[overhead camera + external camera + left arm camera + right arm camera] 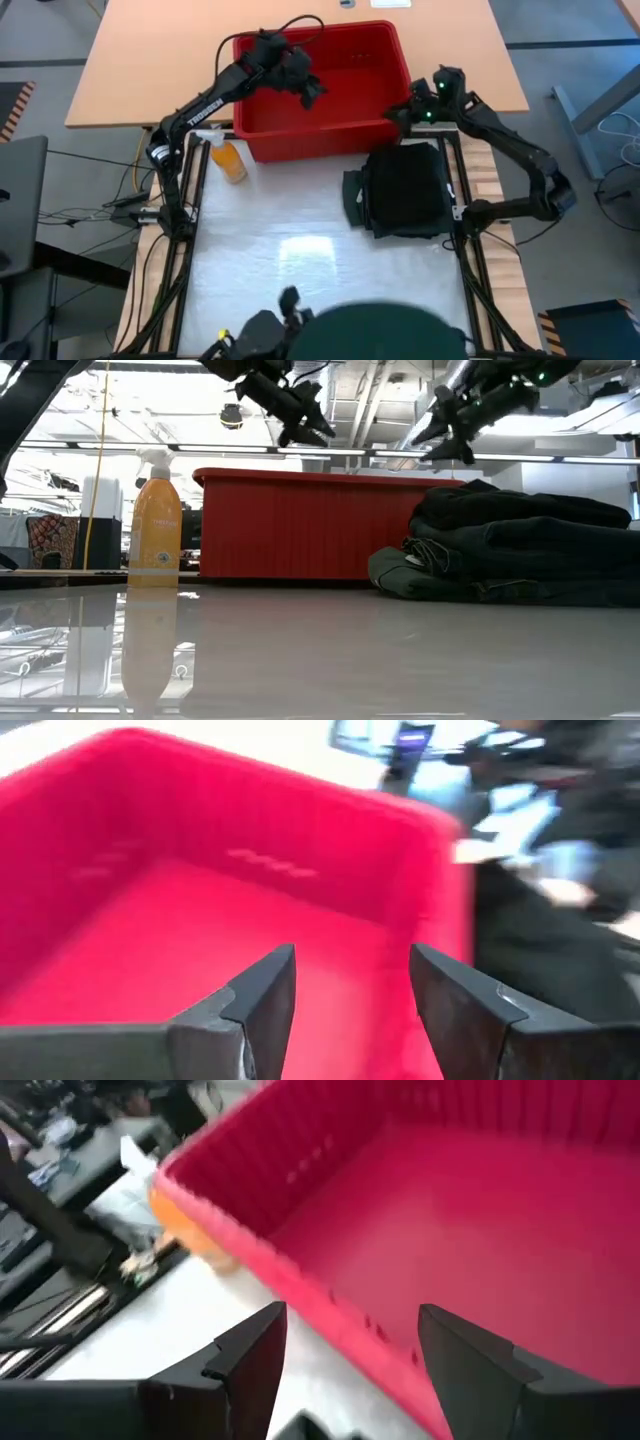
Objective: Fold Laundry from Bin
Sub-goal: Put the folded clothes into the red laundry bin
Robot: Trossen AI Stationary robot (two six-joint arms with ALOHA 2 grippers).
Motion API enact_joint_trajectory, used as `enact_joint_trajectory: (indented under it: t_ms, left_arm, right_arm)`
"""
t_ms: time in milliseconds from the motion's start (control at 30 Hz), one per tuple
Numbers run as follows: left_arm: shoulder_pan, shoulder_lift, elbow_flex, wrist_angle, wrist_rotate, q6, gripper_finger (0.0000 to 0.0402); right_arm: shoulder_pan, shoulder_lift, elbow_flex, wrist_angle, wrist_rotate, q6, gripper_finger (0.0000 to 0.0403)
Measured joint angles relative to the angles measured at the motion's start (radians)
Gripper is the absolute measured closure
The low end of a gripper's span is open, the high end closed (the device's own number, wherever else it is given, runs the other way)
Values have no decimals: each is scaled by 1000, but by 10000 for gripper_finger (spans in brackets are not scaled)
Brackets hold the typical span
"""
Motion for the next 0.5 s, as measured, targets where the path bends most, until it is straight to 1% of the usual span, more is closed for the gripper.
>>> enact_joint_trajectory:
  t_ms: [67, 100, 167, 233, 300, 367, 433, 500]
  left_arm:
    - [-14, 0, 0, -10, 96, -8, 216]
    - [-25, -1, 1, -32, 124, 0, 216]
    - [-57, -2, 1, -96, 132, 38, 216]
    - [-92, -1, 1, -174, 130, 73, 216]
    - [-129, 0, 0, -254, 136, 102, 216]
    - [-167, -1, -1, -333, 137, 134, 216]
    - [-210, -5, -61, -316, 142, 149, 216]
    - [-242, -17, -169, -227, 184, 108, 216]
  right_arm:
    - [-5, 15, -1, -38, -46, 7, 148]
    - [4, 12, -1, -67, -51, 12, 148]
    - [40, -18, -1, -132, -49, 21, 148]
    - [90, -70, 0, -227, 5, 46, 148]
    - [160, -139, 0, -337, 125, 83, 148]
    - [249, -219, 0, -445, 288, 161, 148]
    - [335, -289, 0, -581, 435, 295, 148]
    - [404, -346, -16, -700, 524, 422, 148]
